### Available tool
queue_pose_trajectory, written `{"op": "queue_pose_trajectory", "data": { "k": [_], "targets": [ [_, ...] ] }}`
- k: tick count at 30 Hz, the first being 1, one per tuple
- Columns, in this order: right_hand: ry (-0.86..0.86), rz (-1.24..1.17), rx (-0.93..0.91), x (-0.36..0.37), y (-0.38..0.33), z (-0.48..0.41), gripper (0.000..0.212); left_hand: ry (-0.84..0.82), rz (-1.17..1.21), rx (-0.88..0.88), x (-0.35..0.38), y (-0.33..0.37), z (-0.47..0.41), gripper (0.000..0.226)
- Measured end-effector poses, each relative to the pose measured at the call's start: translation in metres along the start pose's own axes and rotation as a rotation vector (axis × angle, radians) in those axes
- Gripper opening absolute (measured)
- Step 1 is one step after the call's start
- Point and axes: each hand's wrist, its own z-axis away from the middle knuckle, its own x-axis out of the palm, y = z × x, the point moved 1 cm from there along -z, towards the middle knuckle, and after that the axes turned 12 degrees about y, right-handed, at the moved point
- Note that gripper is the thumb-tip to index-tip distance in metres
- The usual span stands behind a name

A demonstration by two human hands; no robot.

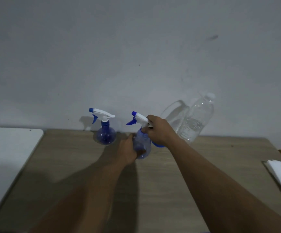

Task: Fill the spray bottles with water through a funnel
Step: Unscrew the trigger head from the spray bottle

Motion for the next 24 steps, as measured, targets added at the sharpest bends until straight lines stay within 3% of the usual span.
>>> {"op": "queue_pose_trajectory", "data": {
  "k": [5, 7, 12, 19, 24],
  "targets": [
    [-0.029, -0.016, -0.007, -0.016, 0.008, 0.042, 0.011, -0.007, 0.019, 0.009, 0.012, 0.007, 0.047, 0.081],
    [-0.034, -0.013, -0.010, -0.020, 0.014, 0.061, 0.018, -0.019, -0.006, -0.002, 0.017, 0.012, 0.063, 0.075],
    [-0.035, -0.059, -0.021, -0.030, 0.036, 0.098, 0.010, 0.006, 0.013, -0.020, 0.037, 0.019, 0.100, 0.064],
    [0.016, -0.206, 0.041, -0.030, 0.047, 0.132, 0.027, 0.069, 0.040, -0.004, 0.044, 0.017, 0.131, 0.076],
    [0.025, -0.266, 0.067, -0.023, 0.049, 0.134, 0.029, 0.091, 0.123, -0.040, 0.049, 0.015, 0.139, 0.068]
  ]
}}
